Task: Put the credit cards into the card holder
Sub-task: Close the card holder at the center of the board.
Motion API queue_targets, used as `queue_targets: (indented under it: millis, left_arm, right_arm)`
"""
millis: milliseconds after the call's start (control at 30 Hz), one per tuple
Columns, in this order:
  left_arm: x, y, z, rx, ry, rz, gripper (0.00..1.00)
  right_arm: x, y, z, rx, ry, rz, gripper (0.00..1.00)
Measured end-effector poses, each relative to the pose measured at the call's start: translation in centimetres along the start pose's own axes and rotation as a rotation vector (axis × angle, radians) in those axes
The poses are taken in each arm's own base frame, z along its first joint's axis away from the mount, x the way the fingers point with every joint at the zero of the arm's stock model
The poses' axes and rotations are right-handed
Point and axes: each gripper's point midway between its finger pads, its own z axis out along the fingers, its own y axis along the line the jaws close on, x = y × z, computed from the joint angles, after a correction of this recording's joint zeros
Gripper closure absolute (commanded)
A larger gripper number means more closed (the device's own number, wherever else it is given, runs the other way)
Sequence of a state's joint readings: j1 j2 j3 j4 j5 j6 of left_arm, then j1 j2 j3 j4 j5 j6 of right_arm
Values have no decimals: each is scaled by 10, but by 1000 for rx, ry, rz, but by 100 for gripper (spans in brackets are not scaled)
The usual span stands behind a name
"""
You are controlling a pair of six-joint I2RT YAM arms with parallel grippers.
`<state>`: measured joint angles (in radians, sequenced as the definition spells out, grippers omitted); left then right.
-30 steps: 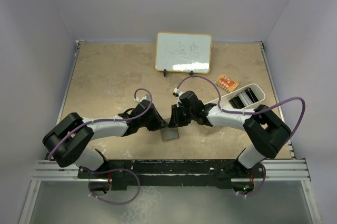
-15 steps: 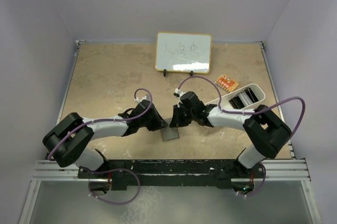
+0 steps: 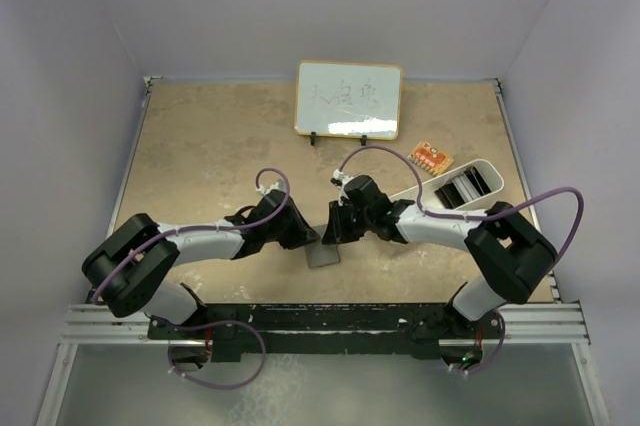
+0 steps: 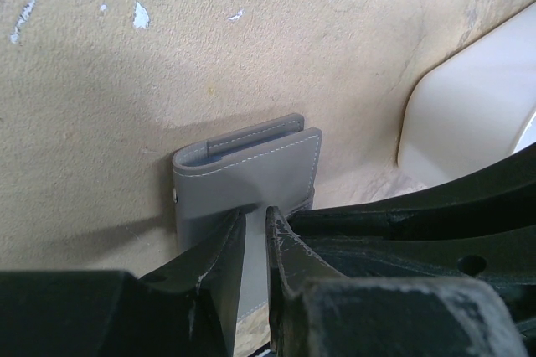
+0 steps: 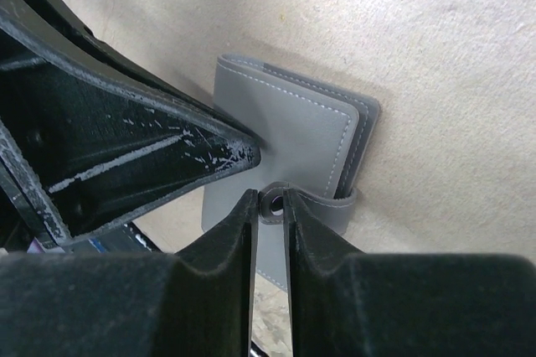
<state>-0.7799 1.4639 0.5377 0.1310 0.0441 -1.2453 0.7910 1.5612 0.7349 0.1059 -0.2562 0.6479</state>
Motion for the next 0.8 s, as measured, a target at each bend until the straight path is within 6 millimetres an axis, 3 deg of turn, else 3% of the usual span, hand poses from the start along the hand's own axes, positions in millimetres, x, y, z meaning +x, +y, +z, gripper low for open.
queue_targets:
  millis: [233,400,533,800]
  left_arm:
    - [0,-1,0,3,1,0,86]
    - [0,-1,1,3,2,0,86]
    - [0,-1,1,6,3,0,86]
    - [1,-1,1,6,5,0,86]
  right_arm:
    - [2,-1,-5,7,1,-3,89]
    - [2,0,-5,4,3,-2,78]
    - [3,0,-5,2,5,-1,76]
    - [6,-2,-5,2,5,11,87]
